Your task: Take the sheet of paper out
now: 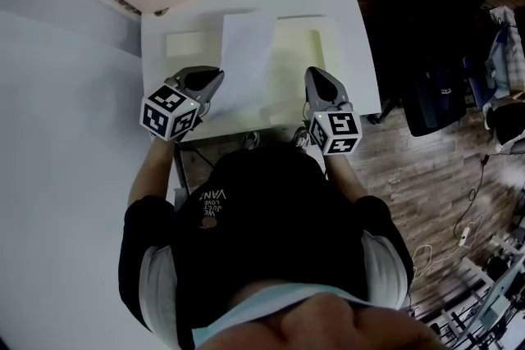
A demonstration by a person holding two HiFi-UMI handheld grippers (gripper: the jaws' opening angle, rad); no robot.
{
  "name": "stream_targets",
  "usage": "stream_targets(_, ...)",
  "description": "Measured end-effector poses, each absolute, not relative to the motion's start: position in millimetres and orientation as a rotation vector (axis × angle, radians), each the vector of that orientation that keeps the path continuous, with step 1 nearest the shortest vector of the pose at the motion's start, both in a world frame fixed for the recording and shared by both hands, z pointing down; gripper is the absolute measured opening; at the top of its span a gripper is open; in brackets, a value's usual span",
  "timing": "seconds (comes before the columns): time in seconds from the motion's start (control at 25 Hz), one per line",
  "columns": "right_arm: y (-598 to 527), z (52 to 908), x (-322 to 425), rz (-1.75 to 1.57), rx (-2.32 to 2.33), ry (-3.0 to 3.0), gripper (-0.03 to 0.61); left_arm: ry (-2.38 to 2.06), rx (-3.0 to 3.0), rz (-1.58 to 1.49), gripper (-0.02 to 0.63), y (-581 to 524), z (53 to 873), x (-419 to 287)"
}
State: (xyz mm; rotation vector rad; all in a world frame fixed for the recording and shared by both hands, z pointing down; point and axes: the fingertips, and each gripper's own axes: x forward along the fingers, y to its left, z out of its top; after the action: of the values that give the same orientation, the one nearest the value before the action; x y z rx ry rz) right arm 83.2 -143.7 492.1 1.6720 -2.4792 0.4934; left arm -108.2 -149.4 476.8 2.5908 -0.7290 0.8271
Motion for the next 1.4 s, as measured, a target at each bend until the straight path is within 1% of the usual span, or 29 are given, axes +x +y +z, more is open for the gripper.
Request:
stream_targets(0.44,-153,483,84,0.448,1.665,-2.552,0.002,-0.688,2.835,0.832,0.001,-142,421,-88)
stream_targets(1.04,-173,460,78,0.409,1.596,-2.768,0.003,-0.597,3.056,0.709,0.002,-120,357,-57)
stream_targets(1.08,-175,458,77,0.410,1.587,-2.786,0.020,-0.602,3.051,0.689,0.002,-118,353,-57)
stream_targets(1.12,-176,457,77,0.412,1.577,-2.802,0.070,-0.611,3.044,0.669,0.002,-117,350,-56)
stream_targets(1.16,-177,455,76,0.413,1.568,-2.818,0.098,-0.619,3.040,0.653,0.002,-116,346,-55)
stream_targets(1.28,-179,450,75,0.429,1.531,-2.891,0.101,-0.621,3.064,0.638,0.002,-113,337,-54)
stream_targets(1.32,-179,448,75,0.454,1.513,-2.929,0.115,-0.616,3.077,0.635,0.002,-111,333,-53)
stream_targets(1.36,-179,445,76,0.486,1.496,-2.969,0.145,-0.609,3.092,0.632,0.000,-110,330,-52)
stream_targets(1.4,-179,442,76,0.516,1.482,-3.007,0.155,-0.601,3.103,0.629,0.002,-108,327,-51)
